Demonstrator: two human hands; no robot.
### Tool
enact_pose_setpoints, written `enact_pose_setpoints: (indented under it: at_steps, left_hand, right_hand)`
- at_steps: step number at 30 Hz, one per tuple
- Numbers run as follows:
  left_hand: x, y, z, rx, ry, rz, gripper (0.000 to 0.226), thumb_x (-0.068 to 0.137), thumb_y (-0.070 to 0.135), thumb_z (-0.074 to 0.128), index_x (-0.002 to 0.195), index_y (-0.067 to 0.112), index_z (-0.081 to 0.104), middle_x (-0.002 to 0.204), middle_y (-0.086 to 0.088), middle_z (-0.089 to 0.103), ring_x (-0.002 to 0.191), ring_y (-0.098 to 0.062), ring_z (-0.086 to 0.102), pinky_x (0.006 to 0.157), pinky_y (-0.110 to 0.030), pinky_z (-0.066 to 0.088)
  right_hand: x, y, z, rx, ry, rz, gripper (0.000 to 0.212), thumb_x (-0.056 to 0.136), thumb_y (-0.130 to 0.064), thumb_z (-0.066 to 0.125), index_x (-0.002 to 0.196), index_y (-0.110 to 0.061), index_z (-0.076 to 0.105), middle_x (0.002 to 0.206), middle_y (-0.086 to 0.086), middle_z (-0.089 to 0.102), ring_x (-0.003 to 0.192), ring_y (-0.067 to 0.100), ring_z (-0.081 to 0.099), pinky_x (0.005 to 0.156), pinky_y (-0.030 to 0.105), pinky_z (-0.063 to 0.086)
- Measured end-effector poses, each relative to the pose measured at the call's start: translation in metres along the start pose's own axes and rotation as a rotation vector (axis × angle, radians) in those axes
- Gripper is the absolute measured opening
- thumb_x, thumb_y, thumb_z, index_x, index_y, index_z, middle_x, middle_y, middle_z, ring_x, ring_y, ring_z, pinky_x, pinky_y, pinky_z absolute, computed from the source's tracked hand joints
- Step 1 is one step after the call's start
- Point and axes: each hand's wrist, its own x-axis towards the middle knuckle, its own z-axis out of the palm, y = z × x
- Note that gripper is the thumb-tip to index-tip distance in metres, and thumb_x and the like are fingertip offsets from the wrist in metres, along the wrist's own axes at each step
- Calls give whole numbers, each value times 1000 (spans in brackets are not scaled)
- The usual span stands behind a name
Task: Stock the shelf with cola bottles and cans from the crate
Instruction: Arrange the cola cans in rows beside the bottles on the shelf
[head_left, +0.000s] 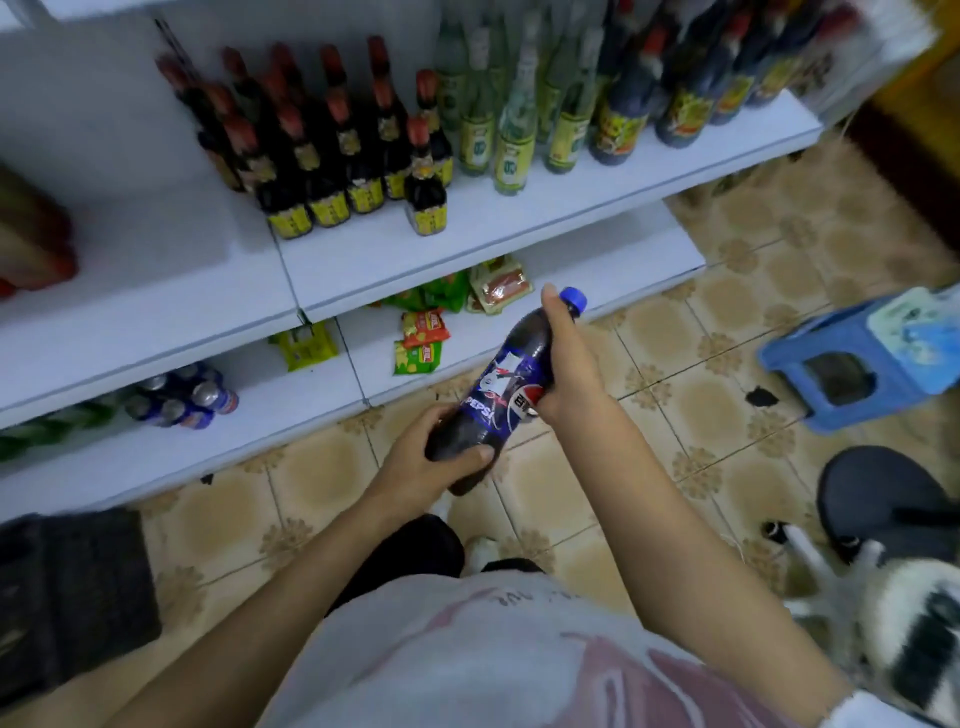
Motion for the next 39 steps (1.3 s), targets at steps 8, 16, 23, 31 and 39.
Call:
enact_pose_setpoints:
  at_steps: [8, 16, 23, 31, 39]
  left_hand:
    - [-49, 39, -10, -988, -15, -176, 88, 19, 34, 94, 97, 4, 66, 82, -16, 67, 64, -22, 64, 58, -31, 53]
    - [-85, 76, -58, -998, 8, 152, 92, 38, 39, 92, 116, 4, 59, 91, -17, 65, 75, -23, 65, 63, -32, 55]
    - [-107, 137, -164, -735, 99, 483, 74, 40, 45, 91, 101, 7, 73, 88, -15, 70, 76, -22, 69, 56, -27, 55]
    - [-120, 202, -348, -465, 182, 770, 62, 54, 52, 83, 105, 17, 73, 100, -7, 72, 90, -18, 68, 74, -31, 56]
    - [-103, 202, -546, 10, 820, 724, 86, 57, 74, 65, 126, 28, 42, 123, 8, 56, 116, -15, 56, 90, -24, 50]
  right_hand:
    - [-35, 8, 1, -117, -389, 15, 74, 86, -69, 44, 134, -13, 49, 113, 11, 67, 104, 23, 65, 96, 40, 49]
    - [-117, 17, 86, -441, -834, -368, 56, 77, -46, 71, 122, -14, 60, 113, 14, 69, 107, 34, 65, 94, 47, 51]
    - [-191, -2, 184, -620, -1083, -706, 39, 78, -30, 67, 115, -20, 61, 105, 9, 71, 95, 13, 68, 75, 24, 55]
    - [-261, 30, 360, -559, -1226, -895, 52, 76, -10, 76, 123, -12, 55, 105, 3, 73, 97, 14, 69, 79, 22, 54]
    - [-248, 82, 532, -612, -1119, -942, 60, 73, -11, 80, 125, -19, 53, 110, 0, 67, 97, 13, 67, 69, 24, 56]
